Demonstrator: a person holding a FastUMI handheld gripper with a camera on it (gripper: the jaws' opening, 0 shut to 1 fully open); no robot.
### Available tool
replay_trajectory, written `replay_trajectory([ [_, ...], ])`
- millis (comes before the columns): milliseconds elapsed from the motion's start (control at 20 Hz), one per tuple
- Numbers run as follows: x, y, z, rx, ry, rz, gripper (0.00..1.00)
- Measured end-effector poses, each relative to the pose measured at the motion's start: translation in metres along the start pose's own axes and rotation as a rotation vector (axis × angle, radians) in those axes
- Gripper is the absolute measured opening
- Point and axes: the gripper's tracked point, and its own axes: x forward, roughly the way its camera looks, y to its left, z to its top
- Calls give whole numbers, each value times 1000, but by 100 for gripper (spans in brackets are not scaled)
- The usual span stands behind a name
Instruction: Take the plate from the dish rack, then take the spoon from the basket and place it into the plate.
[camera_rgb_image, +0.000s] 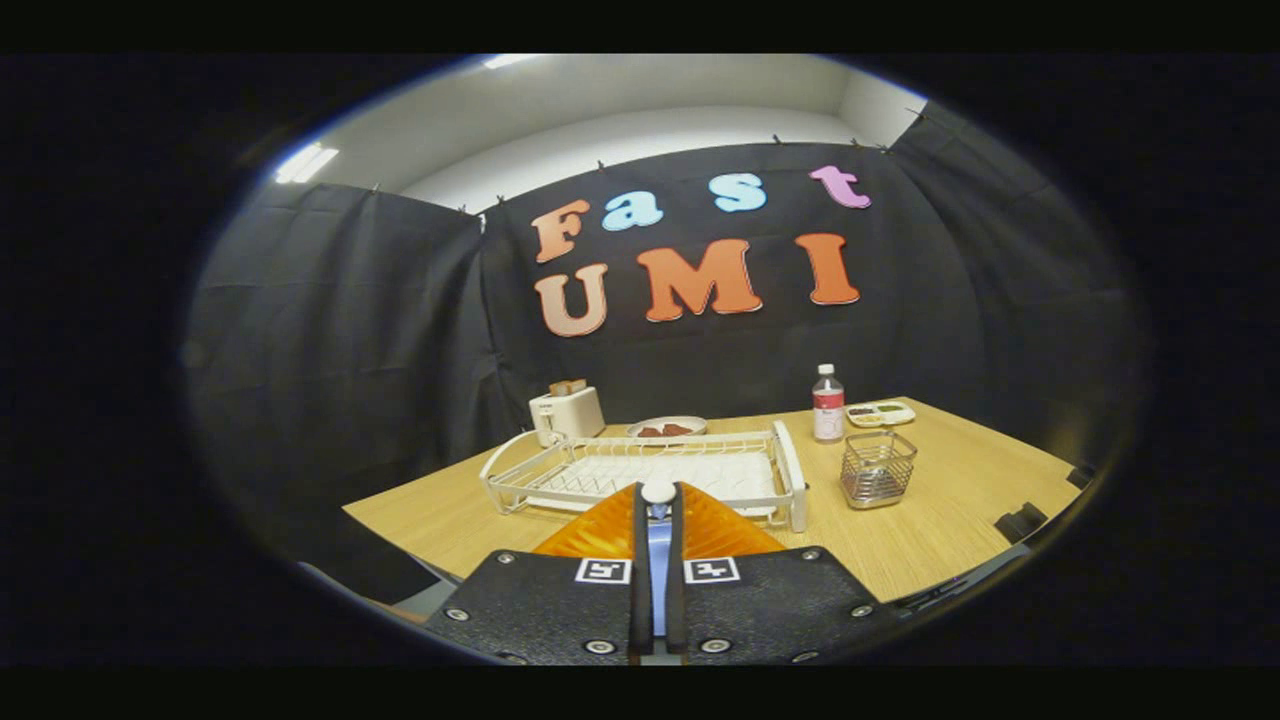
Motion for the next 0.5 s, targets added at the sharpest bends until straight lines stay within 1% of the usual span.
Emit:
replay_trajectory([
  [150, 7, 7, -16, 6, 27, 27, 5],
  [500, 21, 13, -39, -29, 57, 61, 5],
])
